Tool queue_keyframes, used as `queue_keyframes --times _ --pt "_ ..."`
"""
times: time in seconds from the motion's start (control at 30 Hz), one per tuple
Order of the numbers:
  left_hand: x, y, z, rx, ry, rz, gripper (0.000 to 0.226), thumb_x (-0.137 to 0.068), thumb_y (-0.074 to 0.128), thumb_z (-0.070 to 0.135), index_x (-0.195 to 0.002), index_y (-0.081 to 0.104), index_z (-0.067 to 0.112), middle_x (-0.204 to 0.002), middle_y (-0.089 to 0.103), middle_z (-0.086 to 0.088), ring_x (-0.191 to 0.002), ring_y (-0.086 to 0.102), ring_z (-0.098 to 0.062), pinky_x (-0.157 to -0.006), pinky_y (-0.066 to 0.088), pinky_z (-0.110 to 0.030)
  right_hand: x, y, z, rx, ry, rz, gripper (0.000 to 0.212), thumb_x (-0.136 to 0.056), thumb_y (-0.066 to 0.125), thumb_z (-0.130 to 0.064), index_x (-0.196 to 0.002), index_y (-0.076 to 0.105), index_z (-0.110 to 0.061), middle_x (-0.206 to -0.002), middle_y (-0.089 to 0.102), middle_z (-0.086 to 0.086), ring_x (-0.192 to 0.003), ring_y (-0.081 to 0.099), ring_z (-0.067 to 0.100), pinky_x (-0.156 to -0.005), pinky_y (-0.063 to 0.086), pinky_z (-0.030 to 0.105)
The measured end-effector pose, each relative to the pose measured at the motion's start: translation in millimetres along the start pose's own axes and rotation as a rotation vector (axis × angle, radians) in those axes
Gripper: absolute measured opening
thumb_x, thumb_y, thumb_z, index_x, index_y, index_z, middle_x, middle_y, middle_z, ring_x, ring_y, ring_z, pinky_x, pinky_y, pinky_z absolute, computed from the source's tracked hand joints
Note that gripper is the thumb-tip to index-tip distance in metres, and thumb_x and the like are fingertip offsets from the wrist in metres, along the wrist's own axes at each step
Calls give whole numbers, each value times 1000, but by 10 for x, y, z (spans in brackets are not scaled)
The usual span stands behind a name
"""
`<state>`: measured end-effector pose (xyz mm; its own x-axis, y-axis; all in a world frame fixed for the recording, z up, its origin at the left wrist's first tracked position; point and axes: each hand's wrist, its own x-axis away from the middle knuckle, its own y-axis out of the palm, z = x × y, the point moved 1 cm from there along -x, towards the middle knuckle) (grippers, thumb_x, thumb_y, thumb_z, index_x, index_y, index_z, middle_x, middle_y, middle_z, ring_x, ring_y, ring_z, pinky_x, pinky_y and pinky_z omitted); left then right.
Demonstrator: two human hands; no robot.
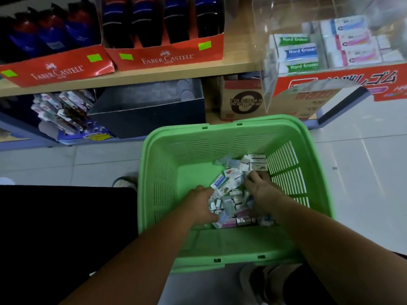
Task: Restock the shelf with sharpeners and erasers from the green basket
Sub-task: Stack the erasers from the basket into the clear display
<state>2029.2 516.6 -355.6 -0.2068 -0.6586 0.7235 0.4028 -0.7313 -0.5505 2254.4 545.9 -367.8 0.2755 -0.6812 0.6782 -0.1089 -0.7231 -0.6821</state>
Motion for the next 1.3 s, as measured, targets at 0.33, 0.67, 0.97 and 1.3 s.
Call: queue_keyframes --times 0.33,0.67,0.97,1.3 --pt "-393 329 395 -116 -12 63 145 -65 92 50 -157 -20 47 -166 3 3 -151 9 -33 -119 23 -50 -48 73 95 -266 43 89 52 -85 81 -31 -131 56 -34 -132 50 -9 -127 52 21 -108 49 43" --pt "-498 389 378 247 35 113 106 -76 91 24 -156 25 50 -143 60 0 -115 66 -23 -94 57 -37 -138 105 73 -190 37 51 59 -82 80 -51 -134 52 -53 -145 42 -8 -132 44 21 -111 45 46" --pt "-414 137 159 254 94 189 30 -88 75 14 -111 59 27 -90 63 4 -74 60 -14 -61 44 -23 -177 68 -5 -375 74 12 41 -91 78 -27 -129 62 -30 -141 41 2 -121 51 22 -107 51 35" --pt "27 -449 304 463 239 195 10 -88 75 23 -95 71 29 -84 71 3 -69 66 -17 -62 52 -28 235 -641 -325 -702 165 30 54 -93 73 -50 -123 58 -8 -99 71 8 -67 73 14 -47 48 22"
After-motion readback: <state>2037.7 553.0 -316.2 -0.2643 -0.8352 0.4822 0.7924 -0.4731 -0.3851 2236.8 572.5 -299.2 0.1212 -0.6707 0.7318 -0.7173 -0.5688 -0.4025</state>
